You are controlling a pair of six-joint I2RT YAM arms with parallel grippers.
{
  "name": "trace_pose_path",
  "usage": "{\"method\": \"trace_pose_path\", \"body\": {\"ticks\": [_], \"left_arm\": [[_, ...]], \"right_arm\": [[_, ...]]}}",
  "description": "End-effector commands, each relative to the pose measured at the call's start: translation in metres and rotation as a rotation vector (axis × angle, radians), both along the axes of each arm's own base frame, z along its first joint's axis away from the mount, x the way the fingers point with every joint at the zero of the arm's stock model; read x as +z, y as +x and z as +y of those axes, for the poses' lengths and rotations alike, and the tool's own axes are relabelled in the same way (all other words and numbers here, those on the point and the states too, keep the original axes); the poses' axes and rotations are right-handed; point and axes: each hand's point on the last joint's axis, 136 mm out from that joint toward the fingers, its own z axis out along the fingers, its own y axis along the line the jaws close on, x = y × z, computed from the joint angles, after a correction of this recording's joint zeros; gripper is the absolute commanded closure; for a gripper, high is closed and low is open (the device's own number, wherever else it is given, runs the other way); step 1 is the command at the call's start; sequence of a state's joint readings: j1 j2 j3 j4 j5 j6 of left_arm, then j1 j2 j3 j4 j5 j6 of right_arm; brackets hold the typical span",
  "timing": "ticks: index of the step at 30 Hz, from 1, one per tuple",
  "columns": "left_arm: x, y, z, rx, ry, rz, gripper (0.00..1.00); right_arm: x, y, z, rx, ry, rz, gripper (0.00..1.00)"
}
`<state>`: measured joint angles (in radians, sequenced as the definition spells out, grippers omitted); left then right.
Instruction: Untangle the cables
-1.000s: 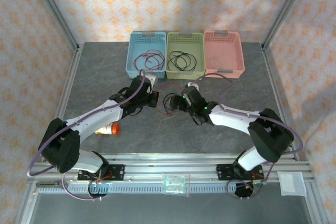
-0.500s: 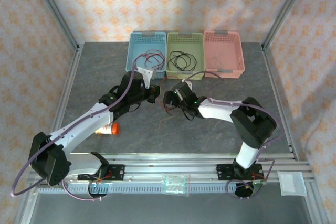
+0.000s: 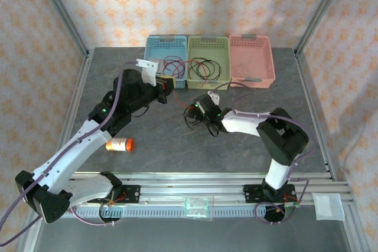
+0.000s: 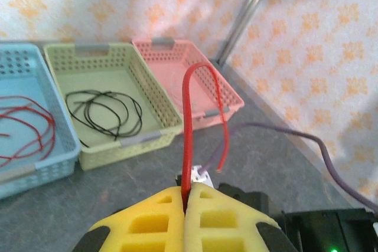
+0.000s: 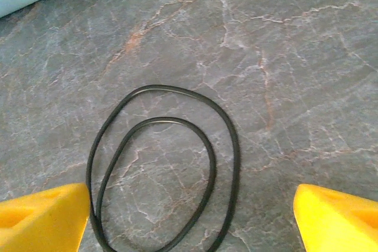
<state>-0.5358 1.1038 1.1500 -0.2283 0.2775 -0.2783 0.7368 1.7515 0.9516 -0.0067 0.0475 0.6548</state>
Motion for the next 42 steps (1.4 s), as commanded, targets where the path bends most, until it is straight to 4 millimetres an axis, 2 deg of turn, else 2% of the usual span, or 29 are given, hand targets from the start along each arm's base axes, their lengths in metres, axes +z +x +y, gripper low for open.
{"method": "trace_pose_path", "body": {"ticks": [1, 7, 11, 14, 16, 19, 20, 25, 27, 30, 35, 42], "left_arm": [[0.011, 0.001, 0.024, 0.081, 0.040, -0.021, 1.00], [0.006, 0.015, 0.054, 0.178, 0.040, -0.014, 1.00], [-0.001, 0.033, 0.068, 0.230, 0.031, -0.009, 1.00], [-0.006, 0.053, 0.072, 0.248, 0.018, -0.001, 1.00], [-0.009, 0.068, 0.074, 0.266, 0.017, 0.004, 1.00], [-0.015, 0.093, 0.081, 0.306, 0.012, 0.024, 1.00], [-0.018, 0.102, 0.084, 0.324, 0.009, 0.031, 1.00], [-0.027, 0.141, 0.098, 0.396, 0.004, 0.033, 1.00], [-0.034, 0.156, 0.103, 0.412, 0.005, 0.044, 1.00], [-0.044, 0.180, 0.113, 0.435, -0.004, 0.050, 1.00], [-0.057, 0.228, 0.125, 0.445, -0.006, 0.063, 1.00], [-0.094, 0.281, 0.117, 0.403, 0.022, 0.132, 1.00]], "right_arm": [[0.011, -0.003, -0.019, -0.067, -0.025, -0.019, 0.11], [0.038, -0.001, -0.049, -0.152, 0.004, -0.065, 0.12], [0.079, 0.004, -0.066, -0.182, 0.081, -0.172, 0.13], [0.106, 0.007, -0.074, -0.179, 0.097, -0.240, 0.14], [0.123, 0.008, -0.068, -0.127, 0.105, -0.281, 0.14], [0.156, 0.001, -0.033, 0.131, 0.155, -0.368, 0.13], [0.166, -0.002, -0.026, 0.181, 0.151, -0.389, 0.11], [0.200, -0.003, -0.025, 0.225, 0.129, -0.462, 0.06], [0.209, -0.002, -0.025, 0.224, 0.132, -0.488, 0.00], [0.216, 0.005, -0.028, 0.172, 0.142, -0.489, 0.00], [0.219, 0.008, -0.017, 0.191, 0.173, -0.456, 0.00], [0.221, 0.008, -0.029, 0.156, 0.112, -0.464, 0.00]]}}
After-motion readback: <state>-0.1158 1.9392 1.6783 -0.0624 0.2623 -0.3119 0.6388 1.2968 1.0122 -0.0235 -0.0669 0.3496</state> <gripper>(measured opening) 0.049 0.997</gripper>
